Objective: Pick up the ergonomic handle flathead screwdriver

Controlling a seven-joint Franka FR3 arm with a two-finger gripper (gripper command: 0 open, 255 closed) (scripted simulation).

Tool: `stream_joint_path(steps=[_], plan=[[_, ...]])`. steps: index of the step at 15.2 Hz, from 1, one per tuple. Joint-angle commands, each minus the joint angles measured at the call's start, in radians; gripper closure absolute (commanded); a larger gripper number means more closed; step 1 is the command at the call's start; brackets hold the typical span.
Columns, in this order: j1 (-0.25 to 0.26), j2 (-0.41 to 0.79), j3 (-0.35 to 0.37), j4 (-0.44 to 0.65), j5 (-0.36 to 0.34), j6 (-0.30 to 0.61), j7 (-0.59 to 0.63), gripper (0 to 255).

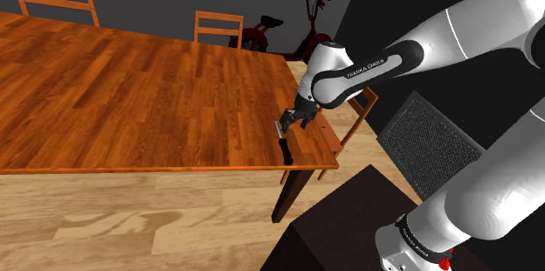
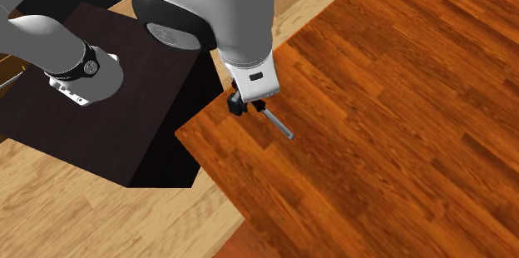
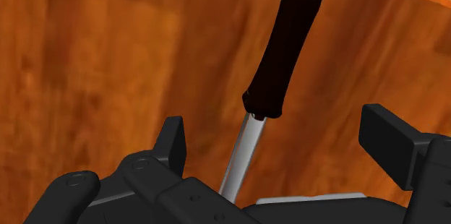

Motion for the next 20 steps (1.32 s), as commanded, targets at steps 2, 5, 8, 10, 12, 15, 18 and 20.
stream_joint_path(steps=[2, 5, 8, 10, 12, 15, 18, 20], plan=[[0.008, 0.135, -0.006, 0.072, -0.034, 0.051, 0.047, 0], [0.013, 0.189, -0.014, 0.096, -0.046, 0.079, 0.061, 0], [0.017, 0.227, -0.019, 0.097, -0.057, 0.115, 0.068, 0], [0.021, 0.252, -0.024, 0.098, -0.064, 0.138, 0.073, 0], [0.023, 0.273, -0.028, 0.1, -0.07, 0.157, 0.076, 0], [0.023, 0.273, -0.028, 0.101, -0.069, 0.156, 0.075, 255], [0.023, 0.273, -0.028, 0.101, -0.069, 0.156, 0.075, 255], [0.023, 0.272, -0.028, 0.101, -0.069, 0.156, 0.075, 255]])
